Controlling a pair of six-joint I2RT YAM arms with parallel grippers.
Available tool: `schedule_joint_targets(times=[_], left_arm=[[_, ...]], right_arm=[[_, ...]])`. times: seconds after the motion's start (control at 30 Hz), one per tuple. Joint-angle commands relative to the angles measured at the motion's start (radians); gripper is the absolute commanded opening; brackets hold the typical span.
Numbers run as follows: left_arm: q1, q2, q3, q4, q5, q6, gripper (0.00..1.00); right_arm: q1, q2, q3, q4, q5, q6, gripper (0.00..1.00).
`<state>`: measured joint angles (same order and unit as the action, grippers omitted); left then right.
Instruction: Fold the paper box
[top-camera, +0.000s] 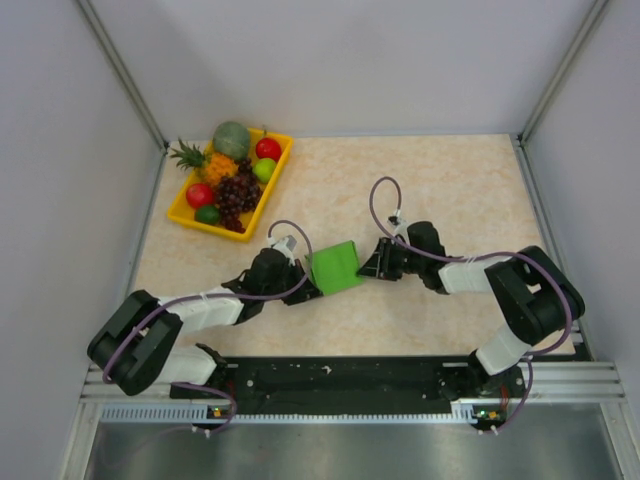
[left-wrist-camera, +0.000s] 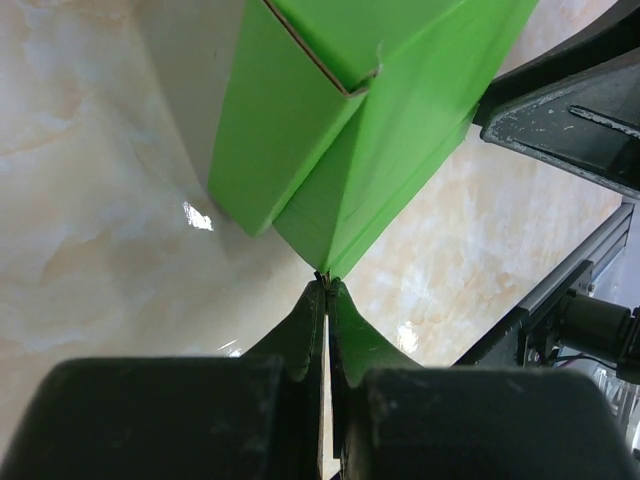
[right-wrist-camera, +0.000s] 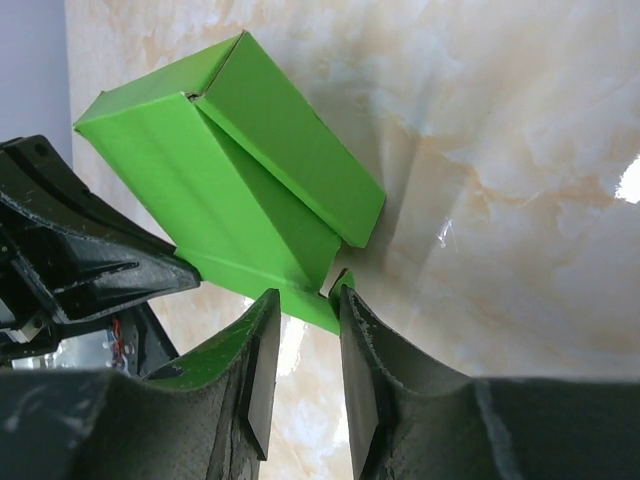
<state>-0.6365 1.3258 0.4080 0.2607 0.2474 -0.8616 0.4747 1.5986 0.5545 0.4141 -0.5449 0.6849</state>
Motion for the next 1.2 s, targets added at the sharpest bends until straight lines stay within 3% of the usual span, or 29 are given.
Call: schedule_joint_targets(times=[0.0,0.23,0.3,0.37,0.5,0.63,0.77,0.83,0.87,0.97,1.07,1.17], left_arm=[[0.009,-0.014,0.014,0.055,0.006,0.006,0.00],[0.020,0.004,0.011,0.058,0.013,0.007,0.00],[0.021,0.010,0.015,0.058,0.016,0.009,0.00],[0.024,0.023,0.017,0.063,0.026,0.007,0.00],[0.029,0.032,0.015,0.064,0.027,0.007,0.01],[0.035,0.009,0.011,0.040,0.020,0.025,0.29],[0.035,-0.091,0.000,-0.014,0.024,0.093,0.48],[0.035,-0.170,0.011,-0.113,0.004,0.152,0.68],[0.035,-0.195,0.032,-0.153,-0.014,0.173,0.83],[0.041,-0.278,0.086,-0.308,-0.071,0.232,0.90],[0.063,-0.335,0.121,-0.359,-0.111,0.266,0.95],[0.135,-0.298,0.182,-0.371,-0.039,0.295,0.98]], right_arm=[[-0.002,0.007,-0.011,0.063,-0.063,-0.002,0.32],[-0.010,0.029,-0.015,0.077,-0.079,-0.015,0.35],[-0.010,0.035,-0.013,0.094,-0.079,-0.012,0.29],[-0.008,0.050,-0.002,0.107,-0.087,-0.007,0.16],[-0.010,0.076,0.010,0.143,-0.084,-0.005,0.00],[-0.010,0.109,0.036,0.143,-0.073,-0.019,0.00],[-0.010,0.118,0.073,0.135,-0.061,-0.028,0.00],[-0.010,0.126,0.090,0.115,-0.059,-0.028,0.00],[-0.011,0.127,0.107,0.108,-0.058,-0.030,0.00],[-0.013,0.149,0.137,0.078,-0.061,-0.039,0.00],[-0.018,0.161,0.148,0.072,-0.067,-0.048,0.00],[-0.027,0.173,0.160,0.058,-0.067,-0.061,0.00]])
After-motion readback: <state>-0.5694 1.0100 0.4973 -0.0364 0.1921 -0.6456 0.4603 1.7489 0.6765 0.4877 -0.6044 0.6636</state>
